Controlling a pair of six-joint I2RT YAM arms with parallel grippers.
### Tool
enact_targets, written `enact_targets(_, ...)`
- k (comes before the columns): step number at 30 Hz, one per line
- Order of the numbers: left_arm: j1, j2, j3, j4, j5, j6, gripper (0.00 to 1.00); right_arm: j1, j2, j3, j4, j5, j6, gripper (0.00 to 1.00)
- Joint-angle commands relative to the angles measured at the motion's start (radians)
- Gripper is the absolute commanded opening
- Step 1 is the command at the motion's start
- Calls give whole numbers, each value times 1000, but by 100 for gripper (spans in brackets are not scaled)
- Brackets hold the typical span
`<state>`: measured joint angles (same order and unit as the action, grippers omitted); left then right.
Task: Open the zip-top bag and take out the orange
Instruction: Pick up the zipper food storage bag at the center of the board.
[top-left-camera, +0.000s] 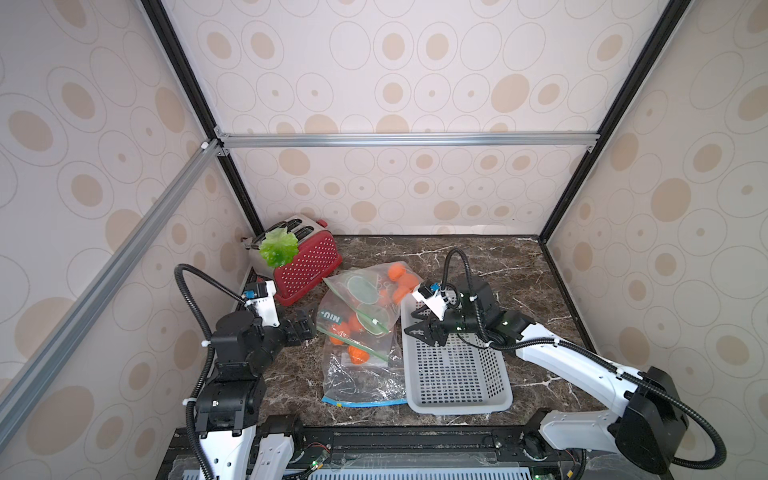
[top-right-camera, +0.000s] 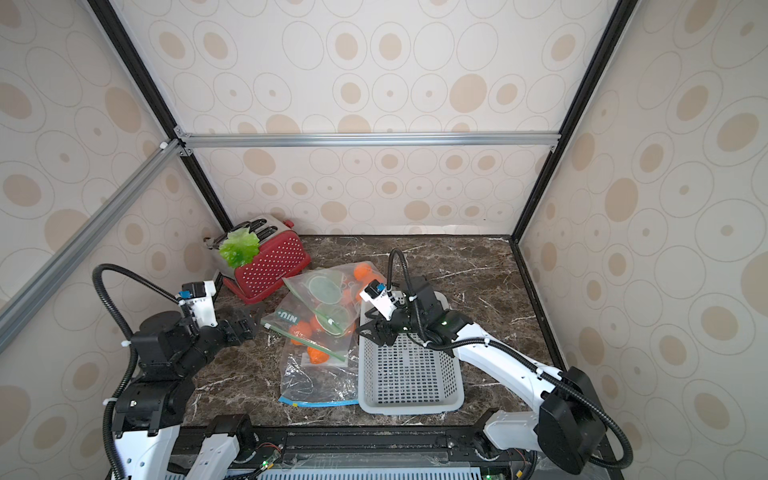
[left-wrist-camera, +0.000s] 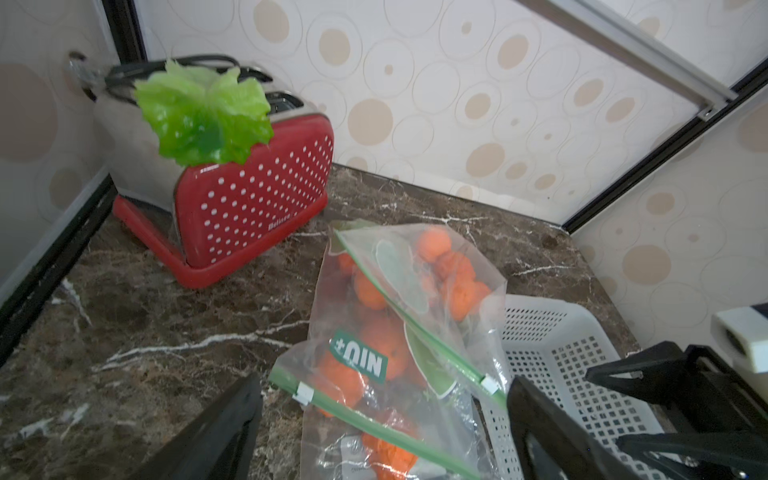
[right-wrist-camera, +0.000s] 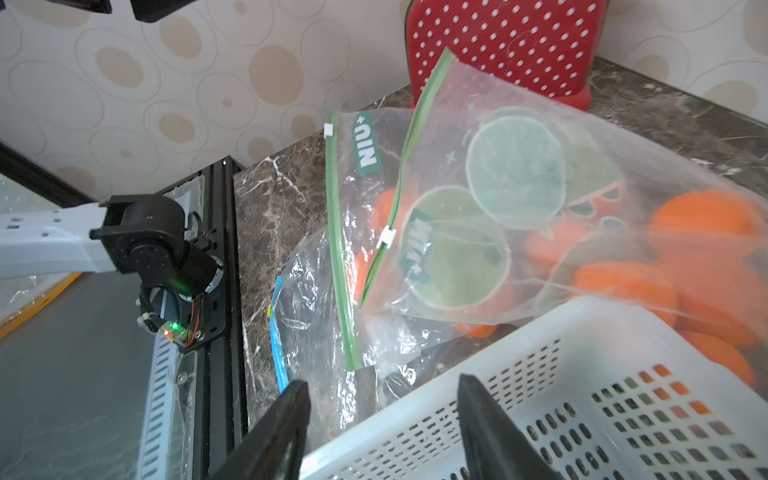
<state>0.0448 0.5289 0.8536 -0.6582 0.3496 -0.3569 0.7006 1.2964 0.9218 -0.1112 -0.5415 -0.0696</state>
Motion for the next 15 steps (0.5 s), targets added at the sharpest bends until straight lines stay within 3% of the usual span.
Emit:
enact_targets(1,-3,-40,-10,-44,-25,39,93,29,49,48,-45,17,-74,60)
enact_targets(6,6,-34,-18,-22,-40,28,93,75,135,121,-50,32,-123,60)
enact_targets(15,6,-19,-23,-34,-32,27,92,97,248,208,-49,81,-145,46)
